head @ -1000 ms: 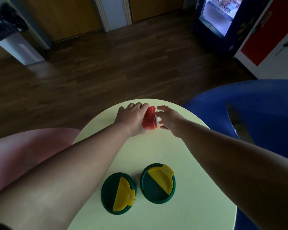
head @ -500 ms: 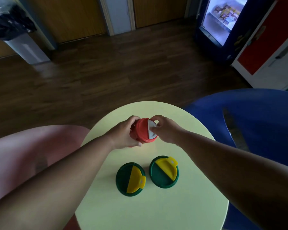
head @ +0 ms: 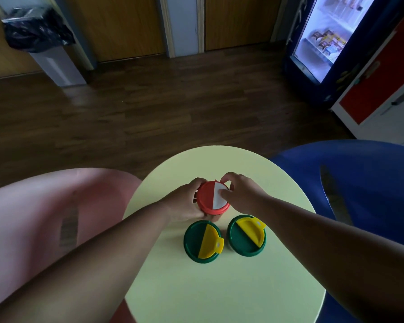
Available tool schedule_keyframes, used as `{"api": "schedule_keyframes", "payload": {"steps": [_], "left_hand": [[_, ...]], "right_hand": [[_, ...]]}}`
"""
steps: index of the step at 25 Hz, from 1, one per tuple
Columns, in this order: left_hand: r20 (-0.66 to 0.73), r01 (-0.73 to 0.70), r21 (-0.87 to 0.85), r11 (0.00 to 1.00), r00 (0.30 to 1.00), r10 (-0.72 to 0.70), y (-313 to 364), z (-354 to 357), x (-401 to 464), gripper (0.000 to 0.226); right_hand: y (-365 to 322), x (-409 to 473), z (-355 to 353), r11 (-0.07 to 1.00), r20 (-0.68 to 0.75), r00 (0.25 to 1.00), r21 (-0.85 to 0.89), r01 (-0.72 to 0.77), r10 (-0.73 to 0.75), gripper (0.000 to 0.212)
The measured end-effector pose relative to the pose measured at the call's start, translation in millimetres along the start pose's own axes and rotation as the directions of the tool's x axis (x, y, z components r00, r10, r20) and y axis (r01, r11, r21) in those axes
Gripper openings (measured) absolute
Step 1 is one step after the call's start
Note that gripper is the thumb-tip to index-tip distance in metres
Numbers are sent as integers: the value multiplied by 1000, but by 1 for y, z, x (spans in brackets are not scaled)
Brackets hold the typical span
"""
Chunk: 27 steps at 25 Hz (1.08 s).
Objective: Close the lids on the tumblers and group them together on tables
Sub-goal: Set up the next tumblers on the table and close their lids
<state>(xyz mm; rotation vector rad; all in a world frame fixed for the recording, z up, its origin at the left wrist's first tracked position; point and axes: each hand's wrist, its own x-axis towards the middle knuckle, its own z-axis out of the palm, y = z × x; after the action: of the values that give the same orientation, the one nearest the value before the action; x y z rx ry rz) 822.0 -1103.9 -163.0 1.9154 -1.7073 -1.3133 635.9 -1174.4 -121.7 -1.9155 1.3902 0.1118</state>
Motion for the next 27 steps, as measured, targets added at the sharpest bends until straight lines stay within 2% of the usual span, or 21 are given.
{"api": "schedule_keyframes", "payload": {"steps": [11,17,20,22,24,27], "left_hand": [[-8,17,-38,999,1000,-17,7,7,-8,86],[60,77,73,994,995,-81,11,-5,-16,94],[-51,100,38,994,994,-98,14,-5,-33,83],[-173,83,24,996,982,-78,15,3,-54,65],[-244,47,9,999,969,-43,14,14,-76,54],[-198,9,56,998,980,3,17,27,-98,65]], "right_hand": [[6,-5,0,999,-31,999,20,25,-25,30],[6,-9,2,997,-10,1000,73,4,-4,33],[11,-16,-2,998,-1,1000,63,11,-11,40],[16,-23,-5,998,-18,998,-14,67,-67,46],[17,-28,-8,977,-13,983,-108,183,-185,58],[8,-26,-11,895,108,924,-231,383,-367,78]]}}
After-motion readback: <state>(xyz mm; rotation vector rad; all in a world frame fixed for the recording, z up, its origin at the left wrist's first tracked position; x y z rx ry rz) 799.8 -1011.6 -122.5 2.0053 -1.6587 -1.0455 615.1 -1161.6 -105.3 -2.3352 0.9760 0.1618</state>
